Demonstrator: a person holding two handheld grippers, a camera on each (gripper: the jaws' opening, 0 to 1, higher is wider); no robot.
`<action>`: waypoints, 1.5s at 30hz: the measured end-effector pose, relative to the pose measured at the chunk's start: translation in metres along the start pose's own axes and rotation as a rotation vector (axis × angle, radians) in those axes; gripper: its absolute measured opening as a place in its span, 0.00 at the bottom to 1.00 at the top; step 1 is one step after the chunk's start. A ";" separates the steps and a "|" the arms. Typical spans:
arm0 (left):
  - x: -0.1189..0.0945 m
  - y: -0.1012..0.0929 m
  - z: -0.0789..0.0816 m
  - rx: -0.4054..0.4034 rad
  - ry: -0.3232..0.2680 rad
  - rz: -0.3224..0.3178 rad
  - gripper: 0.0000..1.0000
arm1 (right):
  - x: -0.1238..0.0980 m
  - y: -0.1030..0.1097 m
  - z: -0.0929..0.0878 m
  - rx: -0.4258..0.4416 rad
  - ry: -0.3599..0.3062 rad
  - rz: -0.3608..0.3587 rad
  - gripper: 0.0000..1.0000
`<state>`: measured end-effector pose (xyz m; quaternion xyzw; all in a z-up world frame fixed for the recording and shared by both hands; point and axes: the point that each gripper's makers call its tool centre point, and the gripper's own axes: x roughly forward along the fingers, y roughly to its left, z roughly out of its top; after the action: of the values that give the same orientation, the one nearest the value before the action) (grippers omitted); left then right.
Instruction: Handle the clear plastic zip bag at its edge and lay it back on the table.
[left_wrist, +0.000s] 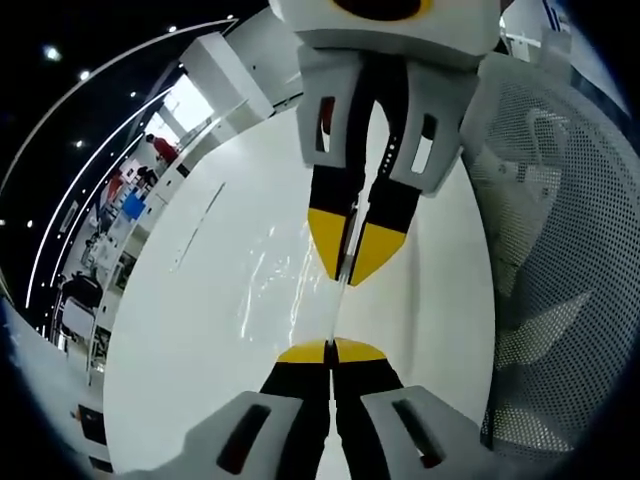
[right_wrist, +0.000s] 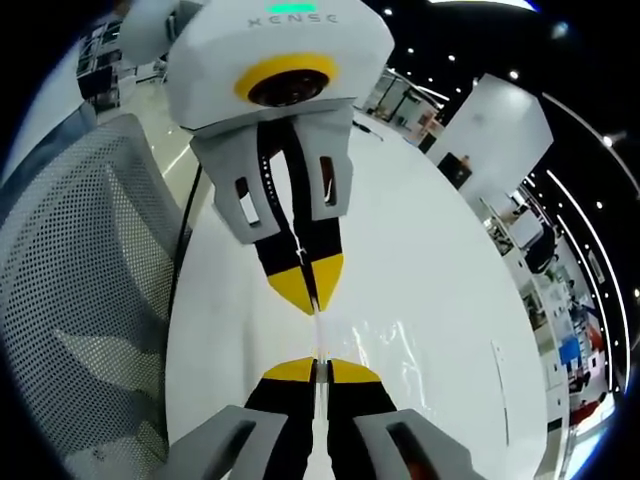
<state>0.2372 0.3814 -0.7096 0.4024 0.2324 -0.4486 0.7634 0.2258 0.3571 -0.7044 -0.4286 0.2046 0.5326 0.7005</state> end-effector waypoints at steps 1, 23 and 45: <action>0.000 0.000 0.000 -0.002 0.000 -0.001 0.00 | 0.000 0.000 0.000 -0.002 0.000 -0.001 0.00; -0.001 0.001 -0.008 0.001 0.032 0.008 0.00 | -0.002 0.000 -0.010 0.013 0.018 -0.005 0.00; -0.003 0.012 -0.011 -0.004 0.042 0.021 0.00 | -0.015 -0.010 -0.019 0.041 0.033 -0.035 0.00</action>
<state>0.2465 0.3949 -0.7088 0.4126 0.2452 -0.4315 0.7638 0.2327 0.3325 -0.6997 -0.4265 0.2193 0.5088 0.7149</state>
